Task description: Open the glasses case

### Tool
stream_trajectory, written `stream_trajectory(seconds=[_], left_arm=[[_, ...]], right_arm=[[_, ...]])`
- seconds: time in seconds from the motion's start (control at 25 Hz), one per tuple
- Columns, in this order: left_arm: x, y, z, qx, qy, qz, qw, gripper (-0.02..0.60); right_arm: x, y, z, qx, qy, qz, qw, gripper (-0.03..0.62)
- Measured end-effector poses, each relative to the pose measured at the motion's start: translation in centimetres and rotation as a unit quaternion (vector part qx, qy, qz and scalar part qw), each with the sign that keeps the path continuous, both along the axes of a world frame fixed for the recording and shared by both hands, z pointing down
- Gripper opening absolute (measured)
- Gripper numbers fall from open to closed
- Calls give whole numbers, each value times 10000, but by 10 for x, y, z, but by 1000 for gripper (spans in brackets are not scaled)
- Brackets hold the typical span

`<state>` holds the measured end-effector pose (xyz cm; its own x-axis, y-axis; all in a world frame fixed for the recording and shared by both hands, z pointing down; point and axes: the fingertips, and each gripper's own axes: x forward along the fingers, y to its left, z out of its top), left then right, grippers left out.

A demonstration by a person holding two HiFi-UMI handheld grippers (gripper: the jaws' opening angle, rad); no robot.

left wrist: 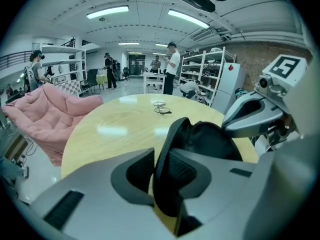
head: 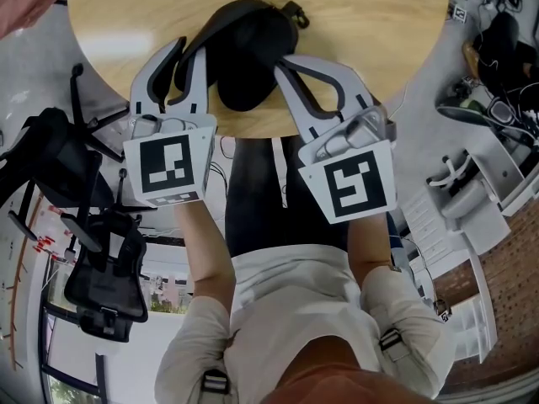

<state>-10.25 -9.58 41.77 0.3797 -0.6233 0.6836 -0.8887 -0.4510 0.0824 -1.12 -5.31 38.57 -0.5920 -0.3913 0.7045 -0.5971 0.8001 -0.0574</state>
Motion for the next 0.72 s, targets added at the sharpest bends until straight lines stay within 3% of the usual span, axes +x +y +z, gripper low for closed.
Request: stream_trajectory(seconds=[0.2, 0.4, 0.6, 0.72], left_arm=[[-1, 1, 1, 92, -292, -68, 9995, 78], [6, 1, 8, 125, -454, 91, 9989, 84], [6, -2, -5, 475, -316, -70, 9983, 91], [15, 0, -19, 607, -99, 27, 9981, 163]], right_arm=[[6, 3, 5, -118, -132, 252, 9995, 18], [17, 11, 16, -165, 183, 319, 9992, 18], [10, 7, 9, 68, 68, 392, 9992, 18], [8, 8, 5, 179, 50, 393, 9991, 20]])
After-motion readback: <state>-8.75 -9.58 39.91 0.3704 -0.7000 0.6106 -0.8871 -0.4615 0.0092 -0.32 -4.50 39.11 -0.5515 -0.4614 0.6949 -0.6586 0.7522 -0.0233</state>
